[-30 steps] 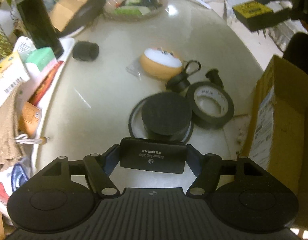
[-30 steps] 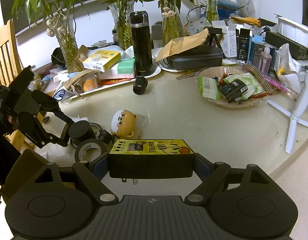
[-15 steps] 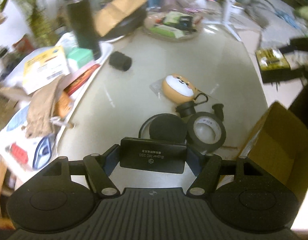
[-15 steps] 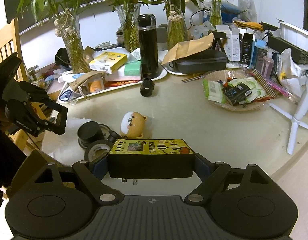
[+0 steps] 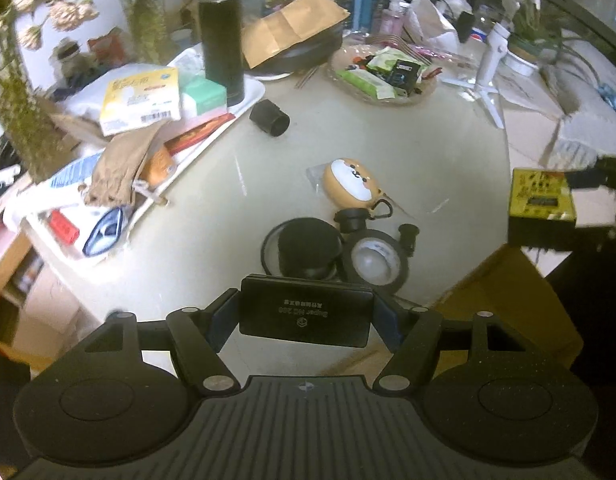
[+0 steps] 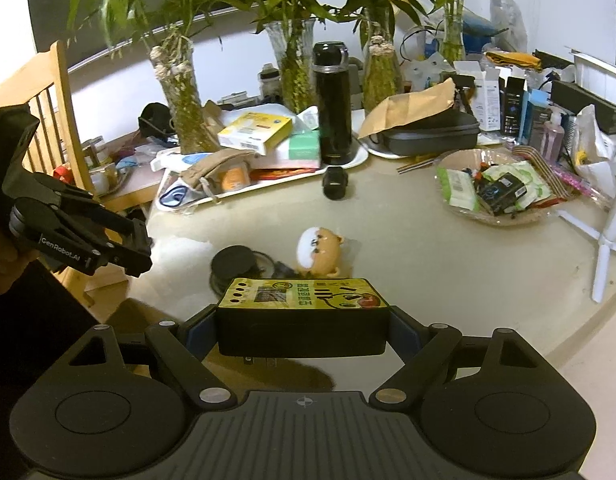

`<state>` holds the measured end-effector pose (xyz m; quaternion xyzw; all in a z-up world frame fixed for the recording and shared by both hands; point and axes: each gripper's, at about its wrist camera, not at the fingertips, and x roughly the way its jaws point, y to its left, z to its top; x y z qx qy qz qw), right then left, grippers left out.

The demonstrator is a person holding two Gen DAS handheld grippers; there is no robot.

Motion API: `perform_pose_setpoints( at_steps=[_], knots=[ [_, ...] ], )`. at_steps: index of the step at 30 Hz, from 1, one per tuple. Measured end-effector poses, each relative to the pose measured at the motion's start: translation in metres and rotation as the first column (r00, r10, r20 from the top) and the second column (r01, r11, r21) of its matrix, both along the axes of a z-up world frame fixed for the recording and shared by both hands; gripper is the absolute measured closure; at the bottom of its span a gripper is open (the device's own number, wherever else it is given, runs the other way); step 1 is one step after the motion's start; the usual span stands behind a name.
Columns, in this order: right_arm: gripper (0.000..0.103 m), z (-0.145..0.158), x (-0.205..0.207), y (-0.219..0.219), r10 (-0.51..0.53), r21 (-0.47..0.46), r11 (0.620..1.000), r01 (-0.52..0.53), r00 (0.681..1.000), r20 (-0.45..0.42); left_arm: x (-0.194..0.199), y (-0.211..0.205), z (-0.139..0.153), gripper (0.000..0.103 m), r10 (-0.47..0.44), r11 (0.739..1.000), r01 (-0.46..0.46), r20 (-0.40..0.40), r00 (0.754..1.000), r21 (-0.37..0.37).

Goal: Organize rigid objects
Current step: 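Lower the yellow box into the cardboard box while the left tool drops the black case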

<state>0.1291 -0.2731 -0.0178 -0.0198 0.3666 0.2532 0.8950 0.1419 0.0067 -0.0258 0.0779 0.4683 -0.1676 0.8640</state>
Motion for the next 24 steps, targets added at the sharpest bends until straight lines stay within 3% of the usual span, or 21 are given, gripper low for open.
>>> perform_pose_setpoints(
  at_steps=[7, 17, 24],
  knots=[
    [0.015, -0.007, -0.020, 0.014, 0.005, 0.014, 1.000, -0.004, 0.999, -0.038, -0.022, -0.012, 0.001, 0.034, 0.033, 0.999, -0.034, -0.039, 0.999, -0.034],
    [0.015, -0.020, -0.037, 0.026, 0.000, 0.040, 0.999, 0.005, 0.994, -0.114, -0.033, -0.016, -0.027, 0.034, 0.116, 0.988, -0.133, -0.190, 0.975, -0.080],
    [0.015, -0.028, -0.035, 0.032, -0.004, 0.047, 0.999, 0.012, 0.989, -0.148, -0.029, -0.016, -0.034, 0.033, 0.153, 0.979, -0.177, -0.207, 0.966, -0.103]
  ],
)
